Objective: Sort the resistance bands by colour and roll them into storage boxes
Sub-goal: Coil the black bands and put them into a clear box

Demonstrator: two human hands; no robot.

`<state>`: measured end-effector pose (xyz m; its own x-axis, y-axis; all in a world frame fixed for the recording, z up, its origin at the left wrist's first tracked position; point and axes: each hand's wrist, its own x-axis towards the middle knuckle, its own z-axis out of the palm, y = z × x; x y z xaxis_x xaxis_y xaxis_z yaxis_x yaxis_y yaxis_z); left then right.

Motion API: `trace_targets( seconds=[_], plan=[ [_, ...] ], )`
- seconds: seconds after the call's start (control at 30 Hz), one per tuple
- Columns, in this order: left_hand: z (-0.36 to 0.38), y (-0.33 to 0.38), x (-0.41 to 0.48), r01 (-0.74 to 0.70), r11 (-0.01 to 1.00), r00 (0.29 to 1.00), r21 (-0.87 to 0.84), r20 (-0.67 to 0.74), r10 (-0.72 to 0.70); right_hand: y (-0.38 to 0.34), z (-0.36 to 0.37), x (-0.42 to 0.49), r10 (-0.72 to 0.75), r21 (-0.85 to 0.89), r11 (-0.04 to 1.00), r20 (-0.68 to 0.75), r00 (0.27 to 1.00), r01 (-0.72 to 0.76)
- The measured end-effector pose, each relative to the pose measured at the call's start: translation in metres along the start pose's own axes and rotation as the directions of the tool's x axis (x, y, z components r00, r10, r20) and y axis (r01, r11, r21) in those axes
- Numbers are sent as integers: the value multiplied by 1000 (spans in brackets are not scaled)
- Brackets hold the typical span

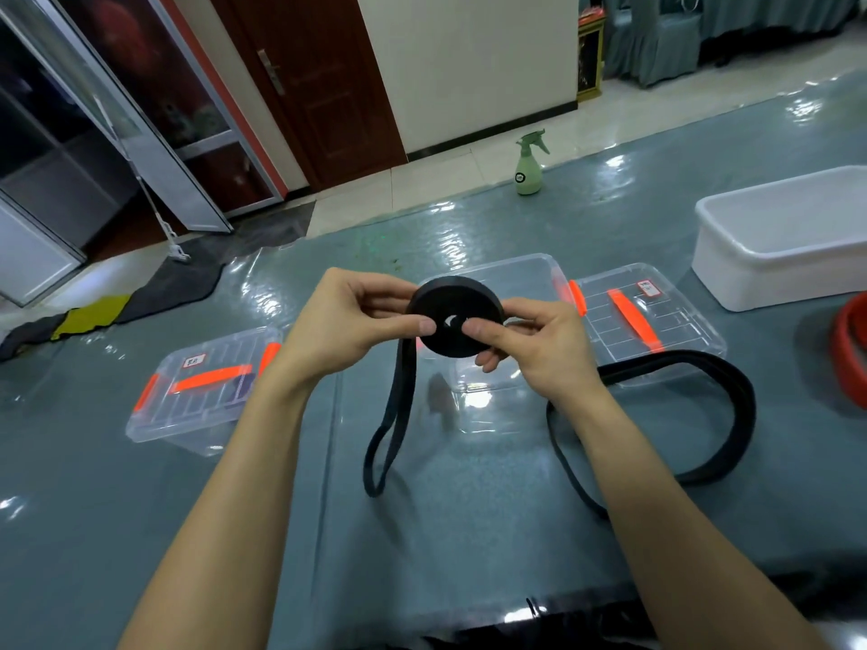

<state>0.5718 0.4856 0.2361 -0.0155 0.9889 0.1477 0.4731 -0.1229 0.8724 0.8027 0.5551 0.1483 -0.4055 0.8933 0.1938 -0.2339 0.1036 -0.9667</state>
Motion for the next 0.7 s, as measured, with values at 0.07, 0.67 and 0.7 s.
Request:
trace_targets(
  seconds=[0.07, 0.67, 0.7],
  plan=[
    [0, 3, -2, -10, 999, 999, 53, -34, 12, 5, 5, -1, 27, 34, 999, -27, 999, -26],
    [10, 35, 13, -222, 505, 940, 834, 320, -114, 9, 14, -2, -19, -583, 794, 259, 966, 172],
    [7, 34, 12, -209, 558, 947, 803, 309, -89, 8, 12, -2, -25, -536, 829, 249, 968, 159]
  ],
)
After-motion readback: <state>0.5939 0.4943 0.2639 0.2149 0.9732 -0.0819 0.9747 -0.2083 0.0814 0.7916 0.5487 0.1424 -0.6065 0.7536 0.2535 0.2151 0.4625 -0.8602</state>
